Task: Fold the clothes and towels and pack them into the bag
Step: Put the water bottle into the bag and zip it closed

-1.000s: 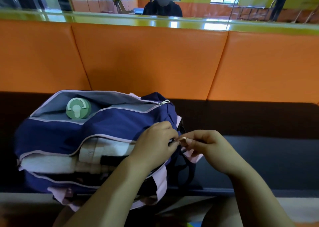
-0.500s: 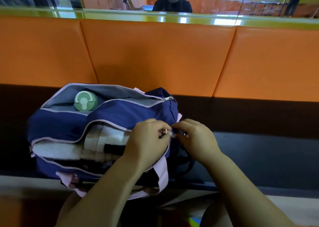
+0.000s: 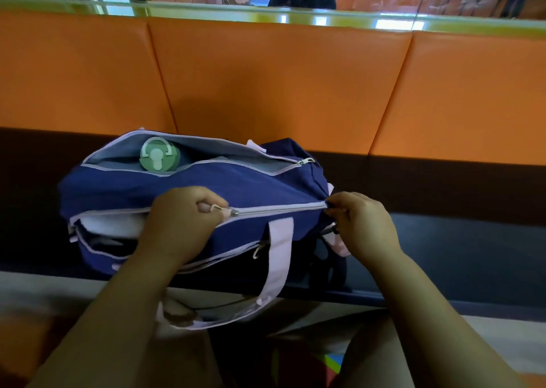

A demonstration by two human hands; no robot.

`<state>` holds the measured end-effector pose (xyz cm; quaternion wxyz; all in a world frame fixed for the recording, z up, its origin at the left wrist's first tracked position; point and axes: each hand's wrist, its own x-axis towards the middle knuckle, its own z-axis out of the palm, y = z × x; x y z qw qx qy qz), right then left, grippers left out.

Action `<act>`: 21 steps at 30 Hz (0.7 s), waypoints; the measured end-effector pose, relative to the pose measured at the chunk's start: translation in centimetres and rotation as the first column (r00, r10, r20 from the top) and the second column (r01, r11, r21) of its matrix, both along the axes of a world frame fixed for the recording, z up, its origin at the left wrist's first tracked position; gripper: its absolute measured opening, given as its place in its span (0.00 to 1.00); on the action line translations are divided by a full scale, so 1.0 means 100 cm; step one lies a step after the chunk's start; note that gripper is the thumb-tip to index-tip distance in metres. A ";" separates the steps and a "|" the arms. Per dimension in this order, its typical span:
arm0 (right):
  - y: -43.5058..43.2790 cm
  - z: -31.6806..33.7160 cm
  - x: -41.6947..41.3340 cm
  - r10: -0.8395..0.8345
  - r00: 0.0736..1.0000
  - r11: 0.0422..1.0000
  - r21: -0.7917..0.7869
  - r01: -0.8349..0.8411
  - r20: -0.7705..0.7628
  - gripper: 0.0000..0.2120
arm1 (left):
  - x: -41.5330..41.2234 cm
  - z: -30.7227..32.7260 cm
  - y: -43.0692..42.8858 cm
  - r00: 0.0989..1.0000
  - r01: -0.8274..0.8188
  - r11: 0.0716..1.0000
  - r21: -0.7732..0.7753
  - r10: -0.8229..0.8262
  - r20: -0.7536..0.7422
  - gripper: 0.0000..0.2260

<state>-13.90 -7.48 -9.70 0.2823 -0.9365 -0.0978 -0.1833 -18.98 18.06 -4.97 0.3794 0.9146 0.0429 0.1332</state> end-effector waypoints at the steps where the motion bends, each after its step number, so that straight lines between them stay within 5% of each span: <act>1: 0.000 0.000 0.000 -0.010 1.000 1.000 -0.024 0.010 -0.007 0.09 | -0.003 0.000 0.007 1.000 -0.006 1.000 0.001 0.006 -0.013 0.02; 7: 0.028 0.016 -0.014 -0.016 0.965 0.971 -0.225 0.077 0.262 0.19 | -0.008 -0.011 0.012 0.999 -0.004 1.000 -0.031 0.006 0.040 0.03; 11: 0.070 0.022 -0.028 0.223 0.935 0.938 -0.323 -0.128 0.276 0.20 | -0.008 -0.016 0.014 0.995 0.024 0.997 -0.068 -0.017 0.098 0.04; 16: 0.095 0.013 -0.017 0.275 0.929 0.923 -0.339 -0.183 0.247 0.05 | -0.016 -0.024 0.026 0.992 0.007 0.999 -0.044 -0.001 0.127 0.05; 21: 0.090 0.007 -0.016 0.201 0.960 0.951 -0.275 -0.144 0.193 0.03 | -0.036 -0.023 0.070 0.985 -0.155 0.987 -0.031 0.157 0.069 0.04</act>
